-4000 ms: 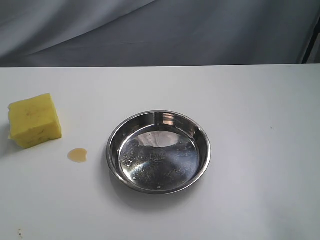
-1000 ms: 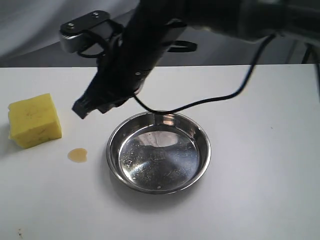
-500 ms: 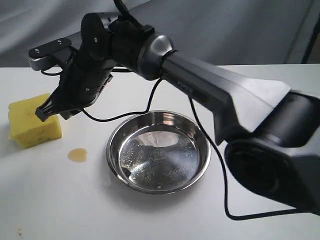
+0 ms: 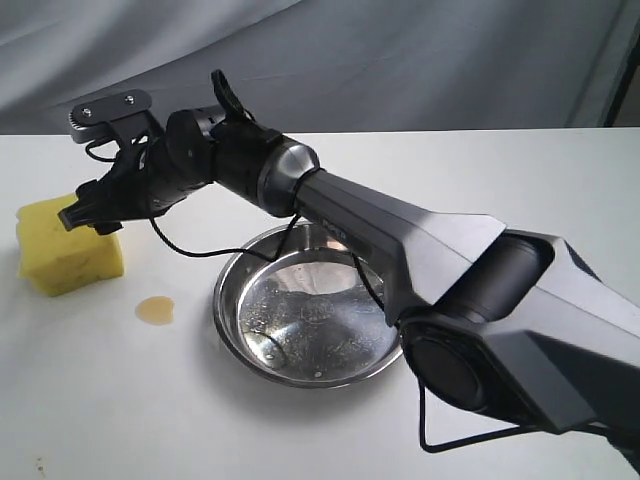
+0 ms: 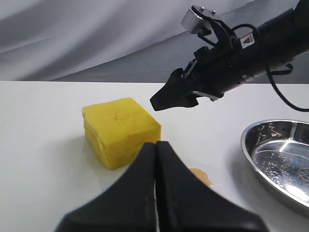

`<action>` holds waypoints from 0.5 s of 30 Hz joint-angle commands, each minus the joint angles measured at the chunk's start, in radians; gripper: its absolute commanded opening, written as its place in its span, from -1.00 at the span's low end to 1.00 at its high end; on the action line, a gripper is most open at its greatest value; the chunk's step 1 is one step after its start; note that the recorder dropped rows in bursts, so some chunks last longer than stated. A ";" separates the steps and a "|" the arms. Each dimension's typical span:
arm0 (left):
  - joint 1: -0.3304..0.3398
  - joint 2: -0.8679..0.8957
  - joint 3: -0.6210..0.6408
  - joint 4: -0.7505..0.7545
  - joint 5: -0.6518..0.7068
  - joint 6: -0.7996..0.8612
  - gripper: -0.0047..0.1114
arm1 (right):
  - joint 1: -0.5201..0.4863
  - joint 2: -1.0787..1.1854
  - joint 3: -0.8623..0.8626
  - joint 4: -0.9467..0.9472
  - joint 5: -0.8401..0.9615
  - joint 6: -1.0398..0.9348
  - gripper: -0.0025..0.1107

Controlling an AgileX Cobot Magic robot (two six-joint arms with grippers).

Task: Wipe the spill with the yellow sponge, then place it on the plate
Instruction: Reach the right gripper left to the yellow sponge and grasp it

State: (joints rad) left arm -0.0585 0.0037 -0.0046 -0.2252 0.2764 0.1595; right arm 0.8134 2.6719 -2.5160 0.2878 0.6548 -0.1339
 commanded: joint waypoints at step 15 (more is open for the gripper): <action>-0.007 -0.004 0.005 0.000 -0.011 -0.001 -0.92 | 0.003 0.087 -0.005 0.120 -0.130 0.003 0.14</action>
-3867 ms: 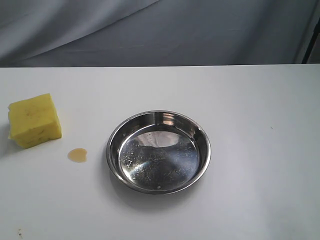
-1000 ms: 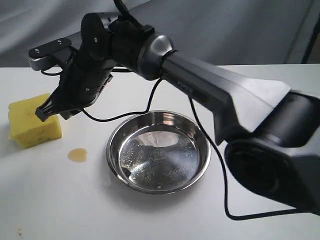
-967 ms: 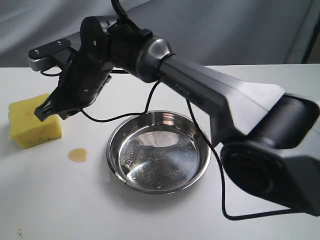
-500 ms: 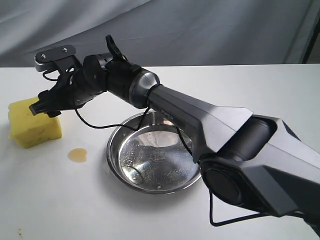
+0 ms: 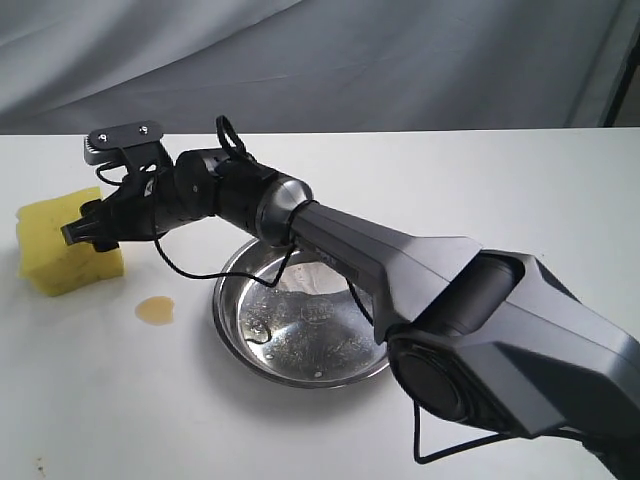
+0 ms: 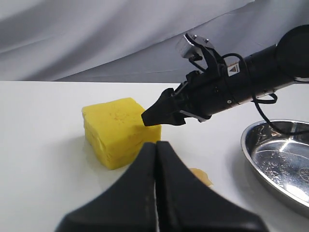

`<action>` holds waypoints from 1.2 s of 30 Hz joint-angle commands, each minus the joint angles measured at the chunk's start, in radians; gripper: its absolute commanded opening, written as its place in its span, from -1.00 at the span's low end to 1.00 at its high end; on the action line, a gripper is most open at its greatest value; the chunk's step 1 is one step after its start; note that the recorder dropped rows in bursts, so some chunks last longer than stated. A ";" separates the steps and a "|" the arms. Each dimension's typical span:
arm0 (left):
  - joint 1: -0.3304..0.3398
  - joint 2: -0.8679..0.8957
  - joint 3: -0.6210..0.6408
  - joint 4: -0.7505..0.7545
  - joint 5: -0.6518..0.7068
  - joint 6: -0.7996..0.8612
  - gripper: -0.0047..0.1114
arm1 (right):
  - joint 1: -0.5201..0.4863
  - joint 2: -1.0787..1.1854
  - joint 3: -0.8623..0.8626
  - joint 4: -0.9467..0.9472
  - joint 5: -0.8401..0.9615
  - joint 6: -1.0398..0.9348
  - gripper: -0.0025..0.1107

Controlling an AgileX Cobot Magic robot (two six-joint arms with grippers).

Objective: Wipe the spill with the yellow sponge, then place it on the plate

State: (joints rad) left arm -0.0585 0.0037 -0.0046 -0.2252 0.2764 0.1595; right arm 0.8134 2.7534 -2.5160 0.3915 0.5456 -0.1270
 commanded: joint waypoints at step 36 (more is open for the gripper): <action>-0.007 -0.004 0.005 0.000 -0.011 -0.001 -0.92 | -0.047 -0.168 -0.005 0.045 0.662 -0.104 -0.96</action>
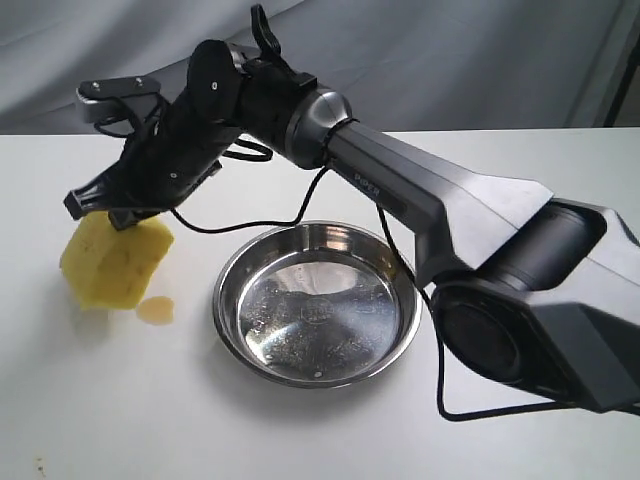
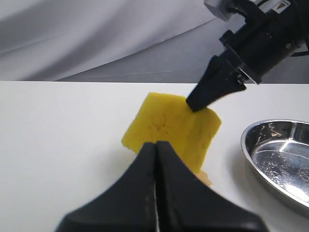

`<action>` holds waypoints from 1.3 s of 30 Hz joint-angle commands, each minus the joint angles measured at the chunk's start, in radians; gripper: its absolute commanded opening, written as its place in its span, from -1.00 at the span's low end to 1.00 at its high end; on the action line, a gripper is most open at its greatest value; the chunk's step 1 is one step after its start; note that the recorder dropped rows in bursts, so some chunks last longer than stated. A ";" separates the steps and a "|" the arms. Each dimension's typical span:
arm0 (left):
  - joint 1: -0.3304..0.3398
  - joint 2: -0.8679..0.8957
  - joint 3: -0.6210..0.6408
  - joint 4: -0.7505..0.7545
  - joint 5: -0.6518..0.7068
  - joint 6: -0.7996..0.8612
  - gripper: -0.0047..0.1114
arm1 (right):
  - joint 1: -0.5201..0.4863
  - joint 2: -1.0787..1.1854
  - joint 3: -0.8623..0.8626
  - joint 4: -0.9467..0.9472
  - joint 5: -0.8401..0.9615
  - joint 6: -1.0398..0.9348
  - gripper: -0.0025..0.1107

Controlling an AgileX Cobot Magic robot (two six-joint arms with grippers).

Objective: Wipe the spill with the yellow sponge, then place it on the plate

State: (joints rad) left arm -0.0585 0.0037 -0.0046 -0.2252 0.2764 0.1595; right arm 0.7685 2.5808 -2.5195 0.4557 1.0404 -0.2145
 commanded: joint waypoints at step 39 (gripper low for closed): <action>-0.009 -0.004 0.005 0.000 -0.011 -0.001 -0.92 | 0.140 -0.011 -0.001 -0.483 -0.031 0.013 0.05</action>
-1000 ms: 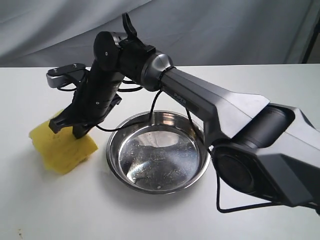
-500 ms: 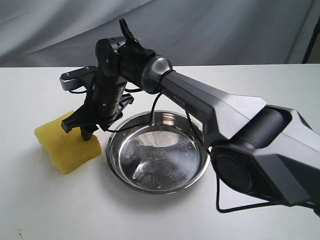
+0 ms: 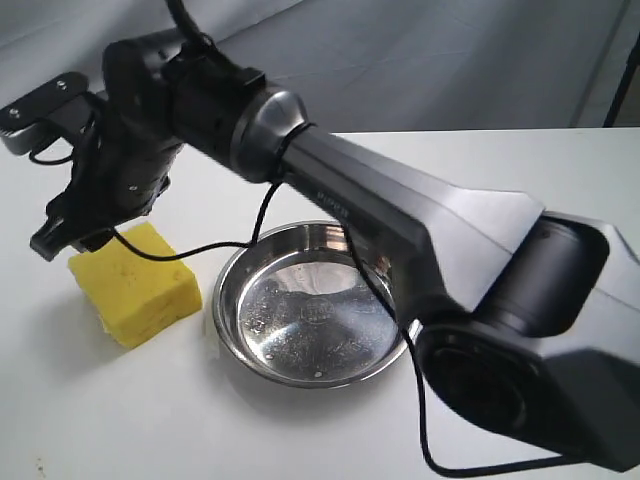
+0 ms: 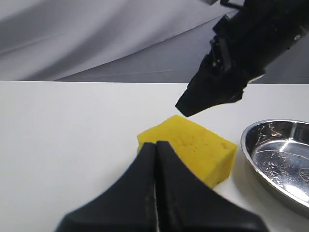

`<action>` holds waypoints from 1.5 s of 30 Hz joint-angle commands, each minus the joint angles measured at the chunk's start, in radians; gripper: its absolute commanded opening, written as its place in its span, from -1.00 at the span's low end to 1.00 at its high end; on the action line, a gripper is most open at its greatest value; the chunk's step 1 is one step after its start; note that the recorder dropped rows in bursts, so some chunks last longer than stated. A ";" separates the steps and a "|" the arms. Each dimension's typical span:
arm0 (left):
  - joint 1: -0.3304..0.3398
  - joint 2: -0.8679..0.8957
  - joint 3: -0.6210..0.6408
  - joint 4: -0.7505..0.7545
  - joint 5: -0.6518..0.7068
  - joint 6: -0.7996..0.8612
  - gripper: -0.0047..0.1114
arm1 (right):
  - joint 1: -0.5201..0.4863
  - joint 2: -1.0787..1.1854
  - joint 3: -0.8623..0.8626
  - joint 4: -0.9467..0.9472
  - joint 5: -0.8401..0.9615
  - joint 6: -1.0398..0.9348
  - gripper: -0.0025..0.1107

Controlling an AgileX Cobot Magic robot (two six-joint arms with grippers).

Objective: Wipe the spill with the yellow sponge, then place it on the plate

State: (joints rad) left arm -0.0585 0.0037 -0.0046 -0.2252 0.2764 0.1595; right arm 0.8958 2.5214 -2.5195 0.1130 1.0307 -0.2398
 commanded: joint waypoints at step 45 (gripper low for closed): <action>-0.022 -0.004 0.005 0.000 -0.011 -0.001 -0.92 | 0.138 0.148 -0.001 -0.129 0.190 -0.084 -0.96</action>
State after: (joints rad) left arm -0.0750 0.0037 -0.0046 -0.2252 0.2764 0.1595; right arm 1.0400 2.6560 -2.5302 0.1198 1.1751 -0.3932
